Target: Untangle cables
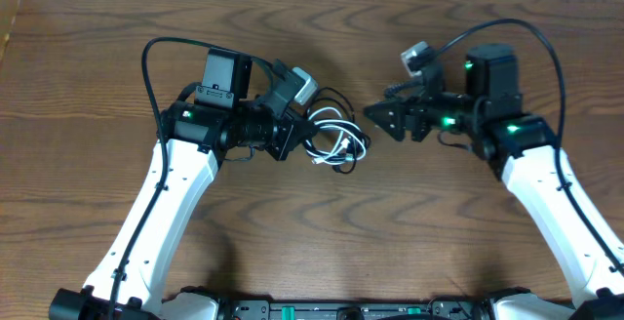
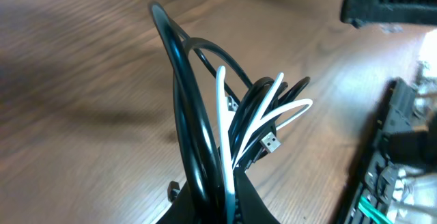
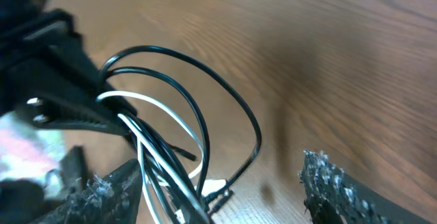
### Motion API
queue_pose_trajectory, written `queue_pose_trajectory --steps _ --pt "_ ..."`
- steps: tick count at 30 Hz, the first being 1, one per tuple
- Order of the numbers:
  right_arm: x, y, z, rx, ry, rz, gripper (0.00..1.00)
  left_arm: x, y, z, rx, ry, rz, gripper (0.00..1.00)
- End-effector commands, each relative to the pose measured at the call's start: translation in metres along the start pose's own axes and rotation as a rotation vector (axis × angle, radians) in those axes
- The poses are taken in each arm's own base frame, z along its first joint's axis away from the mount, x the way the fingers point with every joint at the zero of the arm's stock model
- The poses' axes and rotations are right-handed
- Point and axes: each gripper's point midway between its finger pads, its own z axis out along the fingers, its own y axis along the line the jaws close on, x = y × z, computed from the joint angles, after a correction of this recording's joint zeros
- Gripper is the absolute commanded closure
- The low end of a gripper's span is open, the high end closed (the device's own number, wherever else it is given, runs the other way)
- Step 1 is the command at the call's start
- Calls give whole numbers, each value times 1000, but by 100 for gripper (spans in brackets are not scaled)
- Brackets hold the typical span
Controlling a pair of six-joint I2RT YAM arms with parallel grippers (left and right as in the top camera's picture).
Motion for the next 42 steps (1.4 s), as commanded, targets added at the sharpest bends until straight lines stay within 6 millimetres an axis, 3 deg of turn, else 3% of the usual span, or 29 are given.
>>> queue_pose_trajectory --steps 1,9,18,26,29,33,36,40,42 --pt "-5 31 -9 -173 -16 -103 27 -8 -24 0 131 -42 130 93" --pt "6 22 5 -169 22 -86 27 -9 -44 0 250 -58 112 93" --pt "28 -2 40 -140 94 -42 30 -6 -57 2 361 -57 65 93" --pt "39 -51 64 149 124 105 36 0 -65 14 422 -22 51 93" --pt "41 -84 56 343 105 204 38 1 -68 15 431 -20 59 92" --pt "46 -131 29 623 71 293 39 1 -68 15 432 -19 58 92" --pt "47 -151 11 718 56 309 39 1 -68 15 432 -19 58 93" --pt "44 -158 2 687 40 335 36 1 -68 15 432 -19 58 93" --pt "34 -141 10 527 42 271 36 1 -68 15 432 -18 56 93"
